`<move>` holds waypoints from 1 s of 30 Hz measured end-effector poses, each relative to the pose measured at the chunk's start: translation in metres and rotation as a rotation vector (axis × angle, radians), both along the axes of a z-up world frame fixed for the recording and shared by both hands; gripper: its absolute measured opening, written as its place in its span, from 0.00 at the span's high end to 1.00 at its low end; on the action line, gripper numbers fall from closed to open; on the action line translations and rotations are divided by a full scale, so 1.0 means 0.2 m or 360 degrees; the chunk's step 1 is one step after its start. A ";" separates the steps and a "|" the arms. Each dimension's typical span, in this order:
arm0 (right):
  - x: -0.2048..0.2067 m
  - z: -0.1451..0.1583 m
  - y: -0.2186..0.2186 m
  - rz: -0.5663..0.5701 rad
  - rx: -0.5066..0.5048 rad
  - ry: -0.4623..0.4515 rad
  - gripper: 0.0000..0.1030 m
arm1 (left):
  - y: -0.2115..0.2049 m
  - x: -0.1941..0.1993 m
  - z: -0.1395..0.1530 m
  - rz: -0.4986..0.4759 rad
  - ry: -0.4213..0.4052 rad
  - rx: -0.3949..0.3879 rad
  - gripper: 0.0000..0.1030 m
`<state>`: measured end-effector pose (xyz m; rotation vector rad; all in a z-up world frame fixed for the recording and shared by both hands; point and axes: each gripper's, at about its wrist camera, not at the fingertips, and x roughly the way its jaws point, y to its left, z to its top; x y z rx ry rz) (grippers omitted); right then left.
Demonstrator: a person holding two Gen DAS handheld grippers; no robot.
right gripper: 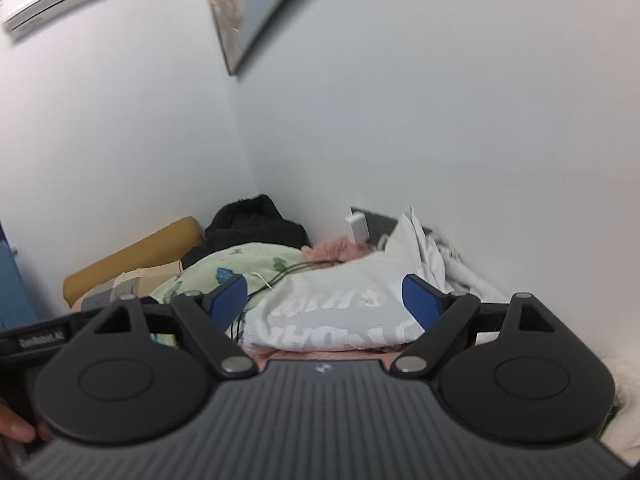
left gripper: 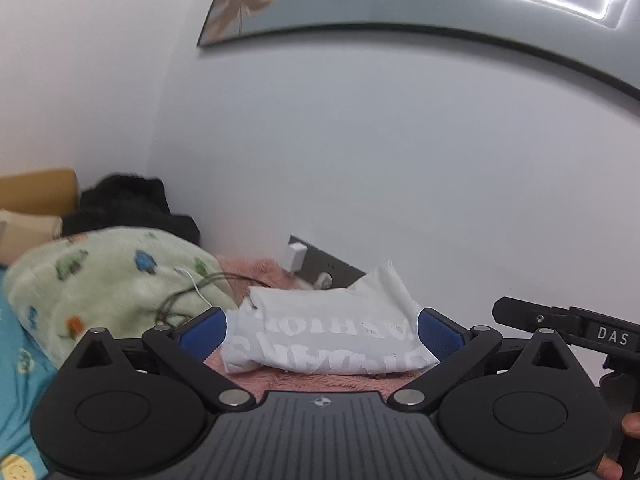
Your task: Fold clothes
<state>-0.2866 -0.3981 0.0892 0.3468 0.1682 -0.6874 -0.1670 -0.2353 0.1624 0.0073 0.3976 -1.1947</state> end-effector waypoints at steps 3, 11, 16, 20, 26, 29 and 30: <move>-0.03 0.01 0.13 0.0029 -0.0068 0.0002 0.17 | 0.12 -0.11 0.02 0.0029 -0.0069 -0.0012 0.00; -0.14 -0.02 0.40 0.0087 -0.0193 0.0056 0.16 | 0.34 -0.29 -0.03 0.0179 -0.0120 -0.0008 0.00; -0.23 -0.06 0.51 0.0105 -0.0261 0.0098 0.16 | 0.48 -0.44 -0.06 0.0253 -0.0150 -0.0040 0.00; -0.31 -0.09 0.57 0.0105 -0.0287 0.0099 0.16 | 0.58 -0.55 -0.08 0.0306 -0.0175 -0.0064 0.00; -0.34 -0.16 0.58 0.0107 -0.0283 0.0132 0.16 | 0.68 -0.61 -0.09 0.0368 -0.0158 -0.0052 0.00; -0.34 -0.18 0.60 0.0104 -0.0290 0.0148 0.16 | 0.73 -0.64 -0.08 0.0414 -0.0158 -0.0060 0.00; -0.34 -0.19 0.61 0.0105 -0.0292 0.0150 0.16 | 0.74 -0.65 -0.07 0.0419 -0.0158 -0.0062 0.00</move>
